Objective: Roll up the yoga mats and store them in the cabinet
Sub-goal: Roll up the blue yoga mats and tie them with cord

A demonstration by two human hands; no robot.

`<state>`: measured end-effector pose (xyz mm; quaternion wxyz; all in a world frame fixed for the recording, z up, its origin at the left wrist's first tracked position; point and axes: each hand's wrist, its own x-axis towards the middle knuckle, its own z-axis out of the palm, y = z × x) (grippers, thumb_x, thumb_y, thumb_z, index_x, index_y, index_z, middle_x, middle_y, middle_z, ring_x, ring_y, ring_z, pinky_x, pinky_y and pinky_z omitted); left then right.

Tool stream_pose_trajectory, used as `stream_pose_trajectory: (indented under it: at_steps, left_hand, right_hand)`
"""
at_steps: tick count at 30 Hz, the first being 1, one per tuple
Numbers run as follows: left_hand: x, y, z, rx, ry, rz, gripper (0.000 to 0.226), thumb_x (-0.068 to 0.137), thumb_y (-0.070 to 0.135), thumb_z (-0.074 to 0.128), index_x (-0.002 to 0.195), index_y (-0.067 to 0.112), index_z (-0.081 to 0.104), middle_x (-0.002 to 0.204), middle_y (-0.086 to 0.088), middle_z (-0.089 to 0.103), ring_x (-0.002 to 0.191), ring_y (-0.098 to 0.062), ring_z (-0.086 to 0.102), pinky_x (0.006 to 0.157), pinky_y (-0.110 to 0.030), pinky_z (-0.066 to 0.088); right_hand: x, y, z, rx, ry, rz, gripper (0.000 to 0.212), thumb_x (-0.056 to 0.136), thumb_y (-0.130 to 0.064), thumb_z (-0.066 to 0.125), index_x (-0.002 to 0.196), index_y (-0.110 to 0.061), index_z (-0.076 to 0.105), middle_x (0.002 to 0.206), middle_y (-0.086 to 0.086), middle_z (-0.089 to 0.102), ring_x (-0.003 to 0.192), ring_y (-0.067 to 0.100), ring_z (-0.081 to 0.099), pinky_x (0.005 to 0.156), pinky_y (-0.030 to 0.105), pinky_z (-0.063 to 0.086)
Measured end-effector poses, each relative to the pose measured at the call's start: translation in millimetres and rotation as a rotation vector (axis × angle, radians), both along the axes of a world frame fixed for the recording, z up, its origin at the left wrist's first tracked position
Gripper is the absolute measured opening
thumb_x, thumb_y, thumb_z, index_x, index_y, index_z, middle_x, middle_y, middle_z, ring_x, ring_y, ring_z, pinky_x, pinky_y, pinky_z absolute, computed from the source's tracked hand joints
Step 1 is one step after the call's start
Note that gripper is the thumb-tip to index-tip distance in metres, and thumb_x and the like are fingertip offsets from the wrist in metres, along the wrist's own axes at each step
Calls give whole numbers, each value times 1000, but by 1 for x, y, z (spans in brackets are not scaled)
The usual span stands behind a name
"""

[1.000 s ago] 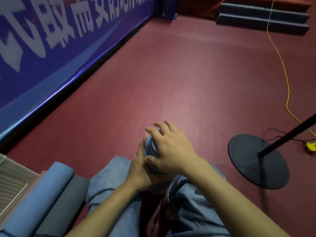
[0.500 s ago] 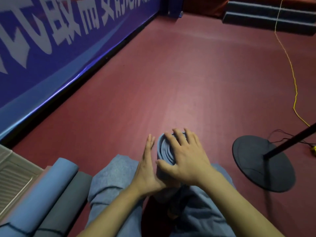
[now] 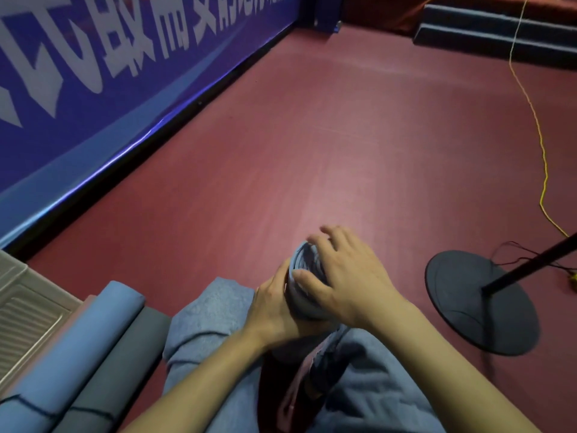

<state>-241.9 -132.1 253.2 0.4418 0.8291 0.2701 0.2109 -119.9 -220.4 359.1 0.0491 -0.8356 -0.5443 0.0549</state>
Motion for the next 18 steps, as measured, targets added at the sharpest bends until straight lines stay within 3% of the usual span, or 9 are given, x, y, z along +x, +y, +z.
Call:
stream_pose_trajectory:
  at_steps: [2,4,7,9,13,15,18]
  left_hand:
    - [-1,-3,1,31,9,26,104,45,73,80,136,39,43,116,14,70,105,-17,69,84,-35,56]
    - [-2,-2,0,12,22,40,113,48,71,83,146,45,33,126,18,66,113,-10,65,90,-31,55]
    - [-4,5,1,-73,7,-4,118,51,60,86,152,46,27,139,21,58,125,-2,58,101,-33,52]
    - [-7,11,-3,-128,-55,-94,120,58,48,89,158,34,24,152,16,47,139,-4,47,111,-38,45]
    - [-17,23,-18,-285,-61,-256,106,78,27,77,163,26,13,163,3,35,149,-14,36,120,-45,35]
    - [-17,28,-20,-320,-77,-277,85,85,12,67,160,22,27,160,2,41,148,-14,39,121,-47,34]
    - [-15,35,-8,-285,-103,-101,70,73,9,54,138,33,54,142,8,58,133,0,51,114,-37,43]
  right_hand:
    - [-2,-7,7,68,-89,-86,66,86,-75,21,95,-20,55,104,0,54,102,26,48,87,42,41]
    - [-6,-15,3,-52,-99,-107,67,87,-75,9,84,-24,53,99,-7,55,112,24,43,89,42,37]
    - [-16,-22,-17,-159,-76,-80,75,90,-69,-3,86,-24,58,103,-9,62,147,23,17,103,42,23]
    - [-21,-23,-24,-152,-49,-93,75,91,-69,-3,86,-24,57,99,-9,62,152,23,6,107,41,15]
    - [-29,-15,-16,-155,-27,-131,85,84,-86,2,72,-20,55,85,-7,61,148,24,13,103,44,19]
    - [-31,-10,-15,-234,-69,-161,97,78,-94,5,75,-18,64,88,-6,66,144,26,15,101,47,21]
    - [-28,5,-16,-170,-149,-164,97,79,-91,12,93,-17,74,104,-3,71,141,31,22,103,50,22]
